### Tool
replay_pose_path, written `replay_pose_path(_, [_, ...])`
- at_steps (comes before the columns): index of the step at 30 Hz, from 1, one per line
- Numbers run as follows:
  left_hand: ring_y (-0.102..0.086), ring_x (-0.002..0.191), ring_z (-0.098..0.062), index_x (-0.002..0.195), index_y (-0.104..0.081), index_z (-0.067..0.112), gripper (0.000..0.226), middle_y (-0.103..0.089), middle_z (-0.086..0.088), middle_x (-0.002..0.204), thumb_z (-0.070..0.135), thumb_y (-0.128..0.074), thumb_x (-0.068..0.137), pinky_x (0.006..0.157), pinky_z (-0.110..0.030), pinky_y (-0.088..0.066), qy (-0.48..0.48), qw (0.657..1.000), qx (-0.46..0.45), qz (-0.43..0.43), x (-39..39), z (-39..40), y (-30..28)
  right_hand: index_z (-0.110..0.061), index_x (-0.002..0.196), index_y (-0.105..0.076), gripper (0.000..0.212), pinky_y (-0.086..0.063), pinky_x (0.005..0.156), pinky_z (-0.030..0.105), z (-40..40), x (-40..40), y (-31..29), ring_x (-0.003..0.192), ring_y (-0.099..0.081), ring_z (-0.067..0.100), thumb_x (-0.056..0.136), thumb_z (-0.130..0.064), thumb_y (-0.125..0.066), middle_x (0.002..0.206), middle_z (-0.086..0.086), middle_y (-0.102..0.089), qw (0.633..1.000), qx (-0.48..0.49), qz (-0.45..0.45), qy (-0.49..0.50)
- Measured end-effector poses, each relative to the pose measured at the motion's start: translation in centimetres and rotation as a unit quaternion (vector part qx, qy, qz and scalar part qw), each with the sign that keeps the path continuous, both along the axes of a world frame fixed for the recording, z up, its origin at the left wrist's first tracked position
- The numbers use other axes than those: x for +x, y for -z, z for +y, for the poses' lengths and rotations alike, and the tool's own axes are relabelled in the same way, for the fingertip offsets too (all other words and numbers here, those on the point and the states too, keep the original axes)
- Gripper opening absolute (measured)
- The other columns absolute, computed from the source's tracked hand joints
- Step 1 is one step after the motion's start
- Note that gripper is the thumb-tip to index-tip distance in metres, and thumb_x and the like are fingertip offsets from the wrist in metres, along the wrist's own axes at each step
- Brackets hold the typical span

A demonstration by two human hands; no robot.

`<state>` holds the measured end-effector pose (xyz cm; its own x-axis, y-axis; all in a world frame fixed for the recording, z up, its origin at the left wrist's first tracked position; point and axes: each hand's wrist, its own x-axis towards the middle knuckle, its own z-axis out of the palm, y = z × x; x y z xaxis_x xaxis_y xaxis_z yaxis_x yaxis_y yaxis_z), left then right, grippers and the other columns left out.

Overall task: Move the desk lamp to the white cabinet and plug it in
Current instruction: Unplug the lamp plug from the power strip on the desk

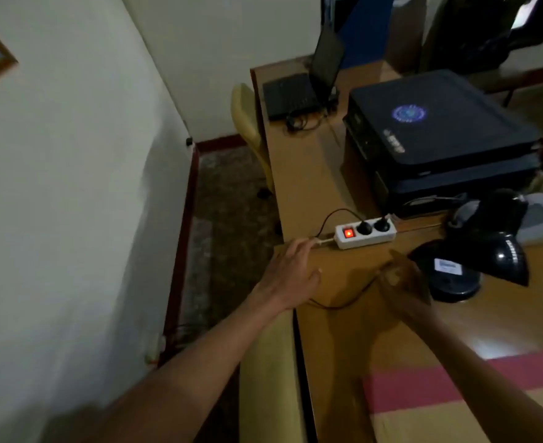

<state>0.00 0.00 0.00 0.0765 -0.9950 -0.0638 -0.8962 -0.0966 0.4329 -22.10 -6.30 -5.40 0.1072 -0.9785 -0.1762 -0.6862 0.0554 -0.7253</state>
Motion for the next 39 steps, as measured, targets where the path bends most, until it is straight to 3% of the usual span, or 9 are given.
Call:
replay_pose_path(3, [-0.04, 0.136, -0.023, 0.149, -0.031, 0.026, 0.064, -0.038, 0.002, 0.151, 0.039, -0.057, 0.093, 0.111, -0.042, -0.037, -0.002, 1.0, 0.011, 0.01, -1.0, -2.0, 2.9, -0.001, 0.145, -0.045, 0.059, -0.042, 0.107, 0.047, -3.0, 0.8, 2.1, 0.128, -0.052, 0.043, 0.092, -0.012, -0.068, 0.143, 0.026, -0.049, 0.998, -0.064, 0.011, -0.002])
replay_pose_path(9, [-0.041, 0.138, -0.025, 0.149, -0.031, 0.024, 0.063, -0.034, 0.002, 0.155, 0.041, -0.054, 0.093, 0.105, -0.044, -0.04, -0.011, 0.997, 0.076, 0.021, -1.8, -7.4, 6.2, -0.015, 0.144, -0.047, 0.055, -0.049, 0.096, 0.046, -8.2, 2.5, 3.8, 0.129, -0.049, 0.035, 0.094, -0.029, -0.065, 0.146, 0.016, -0.042, 0.996, -0.091, 0.01, -0.022])
replay_pose_path(15, [-0.031, 0.146, -0.023, 0.154, -0.025, 0.019, 0.074, -0.025, 0.002, 0.162, 0.033, -0.063, 0.092, 0.111, -0.042, -0.035, -0.017, 0.996, 0.068, 0.062, -2.6, -11.4, 8.5, -0.017, 0.13, -0.061, 0.044, -0.051, 0.085, 0.038, -11.0, 4.1, 4.8, 0.114, -0.053, 0.029, 0.092, -0.04, -0.064, 0.125, 0.013, -0.055, 0.988, -0.139, 0.053, -0.044])
replay_pose_path(19, [-0.028, 0.148, -0.026, 0.155, -0.023, 0.017, 0.078, -0.022, 0.0, 0.163, 0.029, -0.066, 0.091, 0.115, -0.043, -0.033, 0.008, 0.997, 0.066, 0.026, -3.4, -13.0, 9.3, -0.018, 0.127, -0.065, 0.038, -0.048, 0.077, 0.034, -12.1, 4.4, 5.1, 0.113, -0.051, 0.028, 0.095, -0.037, -0.062, 0.118, 0.011, -0.057, 0.983, -0.138, 0.104, -0.067])
replay_pose_path(24, [-0.027, 0.146, -0.026, 0.151, -0.031, 0.012, 0.069, -0.03, -0.005, 0.159, 0.034, -0.063, 0.094, 0.115, -0.044, -0.031, 0.011, 0.999, 0.031, -0.026, -4.5, -14.2, 9.8, -0.016, 0.118, -0.071, 0.029, -0.048, 0.079, 0.038, -13.2, 4.1, 4.7, 0.103, -0.052, 0.03, 0.093, -0.03, -0.067, 0.111, 0.01, -0.061, 0.969, -0.162, 0.16, -0.097])
replay_pose_path(27, [-0.032, 0.143, -0.027, 0.149, -0.034, 0.011, 0.063, -0.038, -0.007, 0.155, 0.033, -0.06, 0.096, 0.114, -0.042, -0.029, -0.001, 0.999, 0.029, -0.033, -4.7, -14.7, 10.3, -0.02, 0.119, -0.069, 0.031, -0.051, 0.085, 0.038, -13.5, 4.4, 4.4, 0.107, -0.052, 0.026, 0.09, -0.033, -0.07, 0.116, 0.006, -0.06, 0.954, -0.153, 0.226, -0.122])
replay_pose_path(34, [-0.048, 0.133, -0.027, 0.142, -0.047, 0.012, 0.058, -0.052, -0.007, 0.144, 0.024, -0.069, 0.09, 0.107, -0.042, -0.04, -0.048, 0.999, 0.006, -0.022, -5.3, -15.4, 10.9, -0.019, 0.106, -0.073, 0.022, -0.033, 0.064, 0.027, -14.3, 4.5, 3.4, 0.088, -0.066, 0.025, 0.091, -0.034, -0.069, 0.105, 0.003, -0.063, 0.943, -0.159, 0.27, -0.116])
replay_pose_path(39, [-0.049, 0.13, -0.027, 0.14, -0.049, 0.01, 0.058, -0.054, -0.009, 0.141, 0.017, -0.071, 0.087, 0.108, -0.038, -0.039, -0.084, 0.996, 0.005, -0.004, -5.9, -15.6, 11.2, -0.013, 0.106, -0.072, 0.027, -0.042, 0.064, 0.028, -14.6, 4.6, 2.3, 0.083, -0.065, 0.025, 0.088, -0.033, -0.074, 0.106, 0.007, -0.065, 0.95, -0.169, 0.245, -0.093])
